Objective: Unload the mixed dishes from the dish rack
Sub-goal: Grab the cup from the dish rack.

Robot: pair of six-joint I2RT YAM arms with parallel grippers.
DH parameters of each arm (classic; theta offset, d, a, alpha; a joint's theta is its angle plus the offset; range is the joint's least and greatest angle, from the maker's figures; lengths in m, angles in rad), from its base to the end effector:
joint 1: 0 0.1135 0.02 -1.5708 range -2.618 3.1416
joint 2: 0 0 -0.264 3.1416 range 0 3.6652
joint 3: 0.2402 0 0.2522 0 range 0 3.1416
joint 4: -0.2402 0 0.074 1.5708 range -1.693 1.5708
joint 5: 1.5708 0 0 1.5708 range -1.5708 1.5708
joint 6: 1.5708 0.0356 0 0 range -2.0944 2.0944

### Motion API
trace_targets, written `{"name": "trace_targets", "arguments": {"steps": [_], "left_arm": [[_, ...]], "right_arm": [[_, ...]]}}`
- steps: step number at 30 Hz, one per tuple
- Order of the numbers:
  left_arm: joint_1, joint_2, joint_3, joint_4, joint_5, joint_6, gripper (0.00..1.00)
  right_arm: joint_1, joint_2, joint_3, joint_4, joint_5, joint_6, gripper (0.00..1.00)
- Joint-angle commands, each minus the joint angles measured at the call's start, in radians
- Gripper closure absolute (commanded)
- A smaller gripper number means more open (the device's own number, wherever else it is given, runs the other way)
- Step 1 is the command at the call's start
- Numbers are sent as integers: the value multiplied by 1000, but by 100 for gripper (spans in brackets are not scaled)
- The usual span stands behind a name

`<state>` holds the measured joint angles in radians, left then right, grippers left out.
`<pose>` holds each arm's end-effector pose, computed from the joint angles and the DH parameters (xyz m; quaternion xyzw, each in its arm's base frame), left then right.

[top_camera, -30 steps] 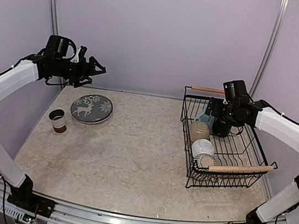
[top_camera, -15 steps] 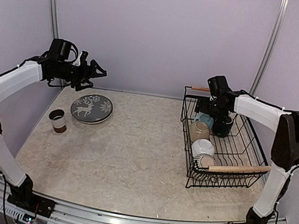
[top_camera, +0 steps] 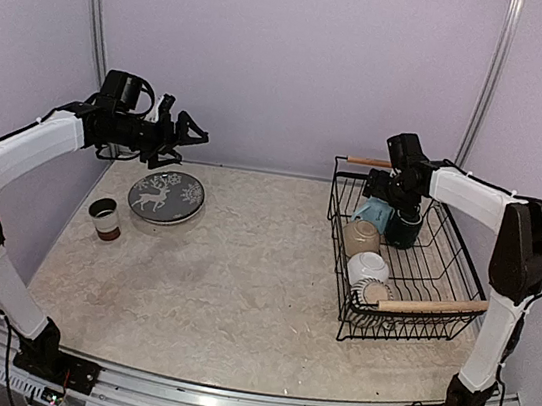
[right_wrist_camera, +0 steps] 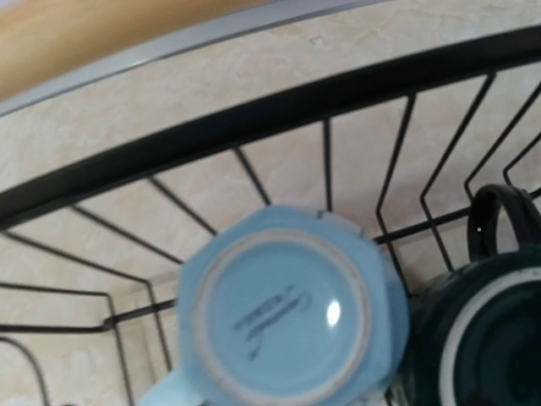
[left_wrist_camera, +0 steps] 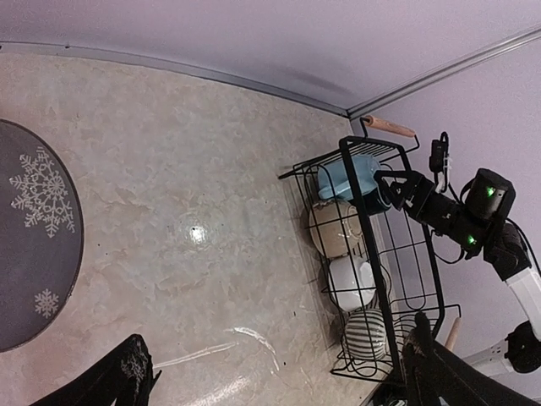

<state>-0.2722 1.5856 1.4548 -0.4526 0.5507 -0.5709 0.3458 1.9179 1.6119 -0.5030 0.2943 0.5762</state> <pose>0.3434 -0.1152 0.3475 0.0013 0.8572 -0.4051 0.3181 0.4137 0.1381 0.2670 0.1597 0.9059 0.0417 0.3899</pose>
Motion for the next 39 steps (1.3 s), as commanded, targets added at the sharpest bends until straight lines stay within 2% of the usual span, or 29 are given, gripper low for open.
{"name": "trace_targets", "arguments": {"steps": [1, 15, 23, 36, 39], "left_arm": [[-7, -3, 34, -18, -3, 26, 1], [8, -19, 31, -15, -8, 23, 1], [18, -23, 30, -14, -2, 14, 1], [21, -21, 29, -17, -8, 16, 1], [21, -17, 32, -18, -7, 13, 1]], "right_arm": [[-36, 64, 44, 1, -33, -9, 4], [-47, 214, 233, -80, -18, 18, 5], [-30, 236, 201, -88, 15, 6, 12], [-24, 291, 231, -135, 81, 0, 10], [-24, 273, 204, -103, 76, 1, 15]]}}
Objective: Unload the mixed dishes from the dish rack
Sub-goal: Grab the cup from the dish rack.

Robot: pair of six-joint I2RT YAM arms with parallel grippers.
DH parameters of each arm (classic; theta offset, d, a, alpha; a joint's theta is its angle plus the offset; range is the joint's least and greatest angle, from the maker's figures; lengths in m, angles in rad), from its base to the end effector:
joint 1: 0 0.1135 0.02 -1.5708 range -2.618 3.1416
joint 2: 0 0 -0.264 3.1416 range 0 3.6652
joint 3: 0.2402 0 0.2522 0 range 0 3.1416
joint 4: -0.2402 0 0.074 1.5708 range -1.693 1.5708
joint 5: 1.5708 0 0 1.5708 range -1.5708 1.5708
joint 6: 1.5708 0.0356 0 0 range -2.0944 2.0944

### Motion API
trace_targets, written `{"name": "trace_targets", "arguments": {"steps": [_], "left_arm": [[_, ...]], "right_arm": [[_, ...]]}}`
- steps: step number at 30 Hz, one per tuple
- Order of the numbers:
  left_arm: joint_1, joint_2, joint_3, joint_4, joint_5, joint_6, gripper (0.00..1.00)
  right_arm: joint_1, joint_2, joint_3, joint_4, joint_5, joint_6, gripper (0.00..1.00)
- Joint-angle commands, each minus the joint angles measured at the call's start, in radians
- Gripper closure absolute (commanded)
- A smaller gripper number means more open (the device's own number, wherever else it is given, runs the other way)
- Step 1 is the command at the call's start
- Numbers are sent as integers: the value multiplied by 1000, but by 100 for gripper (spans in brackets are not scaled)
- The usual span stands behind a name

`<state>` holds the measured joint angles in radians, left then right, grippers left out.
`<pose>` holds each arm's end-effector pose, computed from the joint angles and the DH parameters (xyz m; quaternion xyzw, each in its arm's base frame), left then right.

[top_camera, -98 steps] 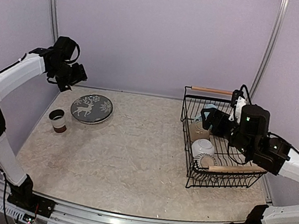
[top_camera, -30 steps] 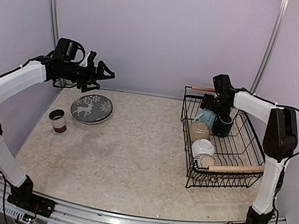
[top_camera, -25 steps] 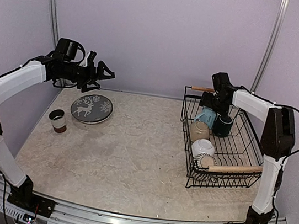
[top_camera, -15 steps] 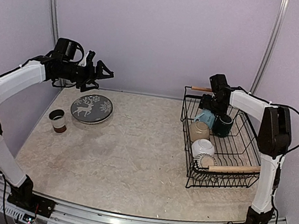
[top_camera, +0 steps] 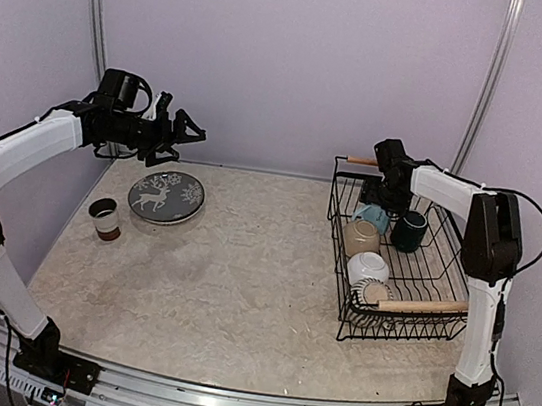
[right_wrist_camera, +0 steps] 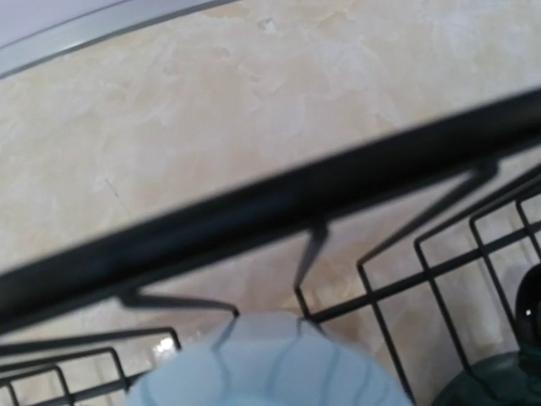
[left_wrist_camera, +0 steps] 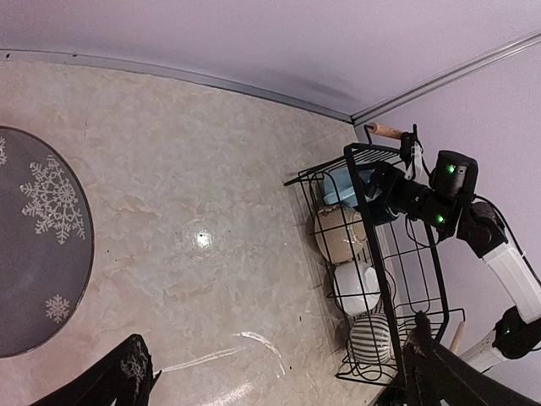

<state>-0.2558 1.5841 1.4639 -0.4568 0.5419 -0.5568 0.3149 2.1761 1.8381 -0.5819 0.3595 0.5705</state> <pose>0.3451 -0.1092 0.3507 -0.0008 0.8565 -0.3977 0.3289 0.4662 0.1387 0.2206 0.1755 0.9174 -0.0183 0.3568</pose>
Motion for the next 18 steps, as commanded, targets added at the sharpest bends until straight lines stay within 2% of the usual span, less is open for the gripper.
{"name": "trace_targets", "arguments": {"steps": [1, 18], "left_arm": [[4, -14, 23, -14, 5, -2, 1], [0, 3, 27, -13, 32, -15, 1]], "right_arm": [[7, 14, -23, -22, 10, 6, 17], [7, -185, -137, 154, -121, -61, 73]]}}
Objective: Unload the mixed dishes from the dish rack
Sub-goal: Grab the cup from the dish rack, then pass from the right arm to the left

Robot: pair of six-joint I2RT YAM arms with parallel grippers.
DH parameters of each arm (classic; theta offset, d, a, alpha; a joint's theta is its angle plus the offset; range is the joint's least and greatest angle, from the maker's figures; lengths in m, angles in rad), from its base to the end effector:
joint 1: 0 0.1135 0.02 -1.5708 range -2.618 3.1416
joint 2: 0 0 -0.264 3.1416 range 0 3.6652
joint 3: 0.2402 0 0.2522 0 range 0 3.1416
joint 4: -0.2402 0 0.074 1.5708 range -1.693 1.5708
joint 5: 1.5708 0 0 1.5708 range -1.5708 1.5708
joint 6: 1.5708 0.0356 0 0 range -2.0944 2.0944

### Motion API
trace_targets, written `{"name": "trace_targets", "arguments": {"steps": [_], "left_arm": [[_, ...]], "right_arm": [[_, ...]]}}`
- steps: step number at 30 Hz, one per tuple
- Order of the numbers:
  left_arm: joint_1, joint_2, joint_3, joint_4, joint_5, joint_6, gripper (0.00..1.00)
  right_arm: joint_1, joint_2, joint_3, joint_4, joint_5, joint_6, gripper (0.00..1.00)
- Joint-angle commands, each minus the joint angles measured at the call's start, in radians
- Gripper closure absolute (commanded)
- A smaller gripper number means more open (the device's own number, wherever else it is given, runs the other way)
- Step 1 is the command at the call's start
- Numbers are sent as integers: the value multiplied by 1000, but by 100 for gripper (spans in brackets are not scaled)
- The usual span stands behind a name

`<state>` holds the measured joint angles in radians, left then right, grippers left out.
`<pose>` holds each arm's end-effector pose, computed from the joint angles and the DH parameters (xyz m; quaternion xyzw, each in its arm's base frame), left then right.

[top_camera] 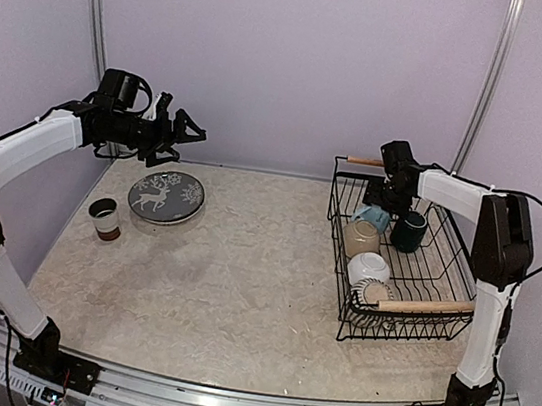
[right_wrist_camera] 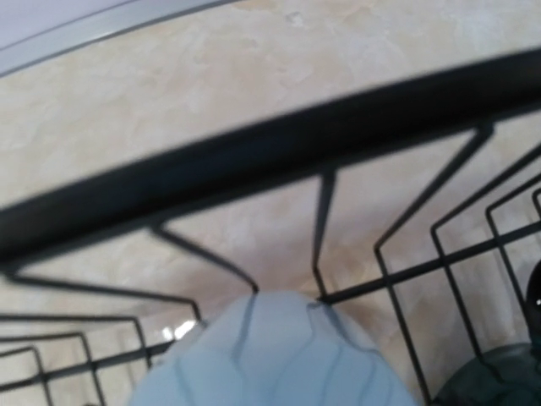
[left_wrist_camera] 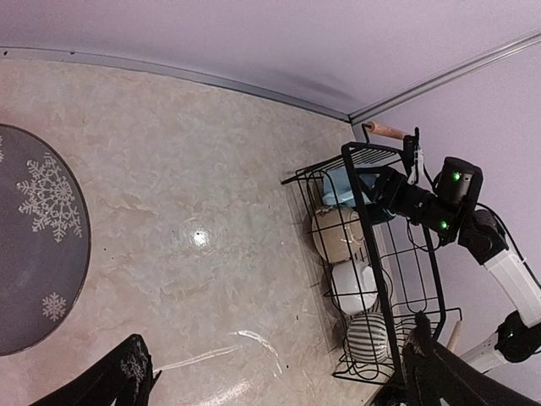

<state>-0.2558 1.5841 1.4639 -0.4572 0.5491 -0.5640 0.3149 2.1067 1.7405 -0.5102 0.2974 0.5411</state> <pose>0.3449 -0.1094 0.3507 -0.0022 0.8560 -0.4014 0.3257 0.4541 0.1369 0.2258 0.1550 0.9183 0.0129 0.3640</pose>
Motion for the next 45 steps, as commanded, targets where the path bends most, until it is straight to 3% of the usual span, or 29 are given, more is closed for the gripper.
{"name": "trace_targets", "arguments": {"steps": [1, 11, 19, 26, 35, 45], "left_arm": [[0, 4, 27, -12, 27, -8, 1], [-2, -4, 26, -12, 26, -9, 1], [-8, -6, 26, -12, 31, -9, 1], [-18, 3, 26, -4, 56, -22, 1], [-50, 18, 35, -5, 86, -18, 1], [-54, 136, 61, 82, 414, -155, 1]], "right_arm": [[8, -133, -57, 103, -65, -34, 75], [6, -199, -113, 173, -92, -47, 100], [-6, -311, -202, 227, -117, -30, 100], [-67, -489, -438, 439, -351, 80, 100], [-156, -707, -719, 626, -544, 237, 100], [-170, -910, -930, 810, -637, 325, 100]]}}
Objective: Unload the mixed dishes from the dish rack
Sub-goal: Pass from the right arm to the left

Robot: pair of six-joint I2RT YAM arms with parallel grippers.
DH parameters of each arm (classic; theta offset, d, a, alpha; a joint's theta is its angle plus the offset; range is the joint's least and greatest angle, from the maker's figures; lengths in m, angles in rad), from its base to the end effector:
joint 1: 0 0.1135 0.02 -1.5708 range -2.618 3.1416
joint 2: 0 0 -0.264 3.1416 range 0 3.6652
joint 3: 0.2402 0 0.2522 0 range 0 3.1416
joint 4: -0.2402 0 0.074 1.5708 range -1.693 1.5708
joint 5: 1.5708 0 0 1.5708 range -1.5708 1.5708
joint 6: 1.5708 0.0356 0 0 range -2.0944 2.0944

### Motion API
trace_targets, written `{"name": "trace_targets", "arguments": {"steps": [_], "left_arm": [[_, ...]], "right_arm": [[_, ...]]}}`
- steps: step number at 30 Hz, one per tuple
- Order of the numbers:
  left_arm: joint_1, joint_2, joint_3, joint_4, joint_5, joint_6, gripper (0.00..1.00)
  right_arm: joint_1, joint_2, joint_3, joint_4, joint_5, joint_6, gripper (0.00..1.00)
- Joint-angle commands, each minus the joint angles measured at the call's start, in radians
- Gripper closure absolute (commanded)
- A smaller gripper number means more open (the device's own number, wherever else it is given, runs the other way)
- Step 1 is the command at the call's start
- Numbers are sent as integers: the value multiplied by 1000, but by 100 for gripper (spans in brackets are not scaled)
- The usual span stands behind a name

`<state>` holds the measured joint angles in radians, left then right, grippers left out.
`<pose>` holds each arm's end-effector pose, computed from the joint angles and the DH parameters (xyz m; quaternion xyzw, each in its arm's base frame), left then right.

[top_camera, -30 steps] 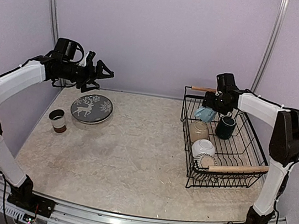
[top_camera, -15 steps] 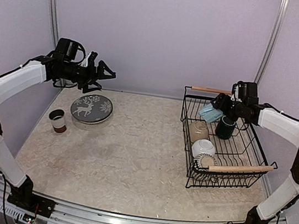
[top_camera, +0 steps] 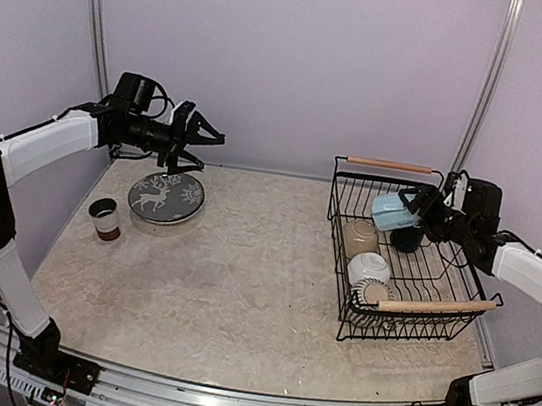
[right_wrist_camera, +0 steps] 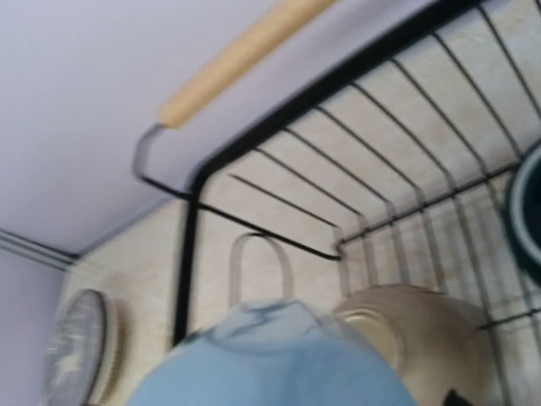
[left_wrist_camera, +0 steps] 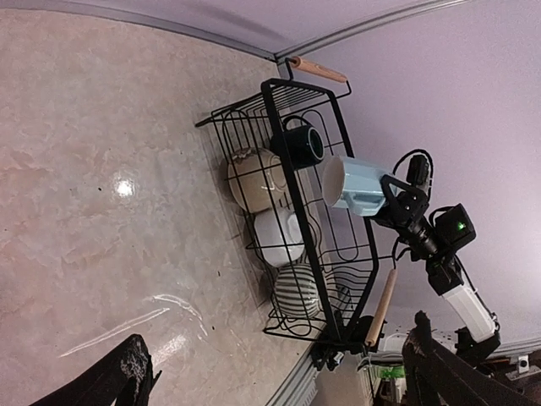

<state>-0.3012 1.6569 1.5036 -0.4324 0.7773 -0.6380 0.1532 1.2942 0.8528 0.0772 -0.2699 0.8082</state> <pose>0.3524 -0.1356 0.3435 0.0400 0.8339 -0.4958 0.2391 0.2913 0.0546 0.2785 0.1902 0.7972 0.3582 0.4473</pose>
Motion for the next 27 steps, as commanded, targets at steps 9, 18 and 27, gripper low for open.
{"name": "trace_targets", "arguments": {"steps": [9, 18, 27], "left_arm": [[-55, 122, -48, 350, 399, -308, 1], [-94, 169, -137, 717, 502, -568, 6], [-111, 219, -180, 1011, 544, -792, 17]], "right_arm": [[112, -90, -52, 455, -149, 122, 100], [352, 114, 48, 632, -66, 153, 100], [501, 339, 184, 789, -77, 168, 100]]}}
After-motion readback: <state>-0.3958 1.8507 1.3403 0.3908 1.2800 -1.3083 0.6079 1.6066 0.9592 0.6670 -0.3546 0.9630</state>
